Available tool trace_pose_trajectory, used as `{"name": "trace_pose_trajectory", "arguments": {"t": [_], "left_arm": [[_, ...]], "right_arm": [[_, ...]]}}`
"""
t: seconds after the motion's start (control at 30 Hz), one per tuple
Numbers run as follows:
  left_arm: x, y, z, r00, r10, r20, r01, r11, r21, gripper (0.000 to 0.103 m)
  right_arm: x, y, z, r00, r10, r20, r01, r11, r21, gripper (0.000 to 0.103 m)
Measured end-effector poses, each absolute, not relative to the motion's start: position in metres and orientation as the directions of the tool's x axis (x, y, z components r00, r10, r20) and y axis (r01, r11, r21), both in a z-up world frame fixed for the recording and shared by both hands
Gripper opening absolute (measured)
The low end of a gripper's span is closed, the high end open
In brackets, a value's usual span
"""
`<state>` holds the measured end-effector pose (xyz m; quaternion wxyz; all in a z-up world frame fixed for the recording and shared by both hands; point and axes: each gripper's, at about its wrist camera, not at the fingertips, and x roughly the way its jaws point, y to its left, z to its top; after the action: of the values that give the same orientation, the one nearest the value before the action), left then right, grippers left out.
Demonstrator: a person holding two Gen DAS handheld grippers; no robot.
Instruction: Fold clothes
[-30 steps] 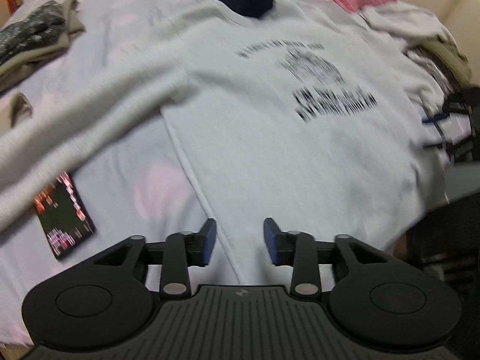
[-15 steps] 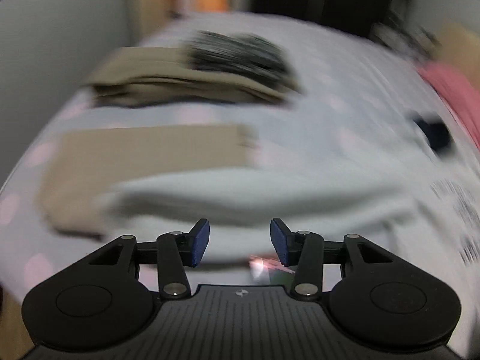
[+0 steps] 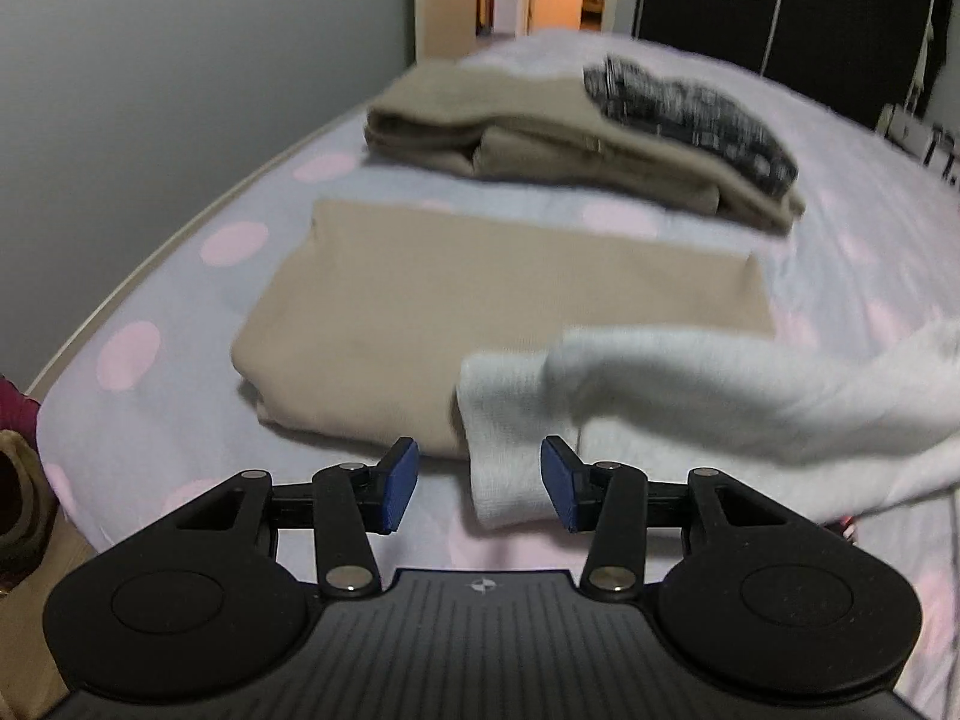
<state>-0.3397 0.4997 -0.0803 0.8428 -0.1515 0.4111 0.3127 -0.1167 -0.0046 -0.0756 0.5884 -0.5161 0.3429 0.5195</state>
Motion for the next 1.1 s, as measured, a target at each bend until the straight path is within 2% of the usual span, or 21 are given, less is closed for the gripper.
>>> {"name": "trace_pose_trajectory", "arguments": {"t": [0.07,0.3,0.57,0.63,0.7,0.77,0.97,1.1], "left_arm": [[-0.339,0.501,-0.088,0.460,0.387,-0.799,-0.634,0.773,0.009,0.043],[-0.334,0.512,-0.105,0.492,0.309,-0.814,-0.617,0.783,-0.076,0.043],[-0.337,0.525,-0.117,0.508,0.286,-0.812,-0.627,0.769,-0.121,0.042],[-0.340,0.528,-0.120,0.530,0.254,-0.809,-0.629,0.758,-0.174,0.039],[-0.344,0.530,-0.120,0.551,0.229,-0.803,-0.629,0.746,-0.218,0.016],[-0.347,0.531,-0.118,0.564,0.213,-0.798,-0.626,0.740,-0.245,0.002],[-0.355,0.528,-0.104,0.553,0.216,-0.805,-0.646,0.721,-0.250,0.001],[-0.354,0.509,-0.073,0.574,0.246,-0.781,-0.600,0.775,-0.197,0.001]], "right_arm": [[-0.115,-0.007,-0.079,0.220,0.240,-0.946,-0.968,-0.069,-0.243,0.054],[-0.105,-0.015,-0.091,0.219,0.179,-0.959,-0.971,-0.052,-0.231,0.054],[-0.103,-0.016,-0.097,0.201,0.155,-0.967,-0.975,-0.062,-0.213,0.054],[-0.105,-0.016,-0.099,0.198,0.151,-0.969,-0.975,-0.068,-0.210,0.054],[-0.106,-0.016,-0.100,0.196,0.148,-0.969,-0.975,-0.073,-0.209,0.054],[-0.107,-0.016,-0.101,0.196,0.147,-0.970,-0.975,-0.077,-0.209,0.055],[-0.107,-0.018,-0.100,0.204,0.154,-0.967,-0.973,-0.081,-0.218,0.055],[-0.107,-0.021,-0.098,0.208,0.163,-0.964,-0.971,-0.080,-0.223,0.055]]}}
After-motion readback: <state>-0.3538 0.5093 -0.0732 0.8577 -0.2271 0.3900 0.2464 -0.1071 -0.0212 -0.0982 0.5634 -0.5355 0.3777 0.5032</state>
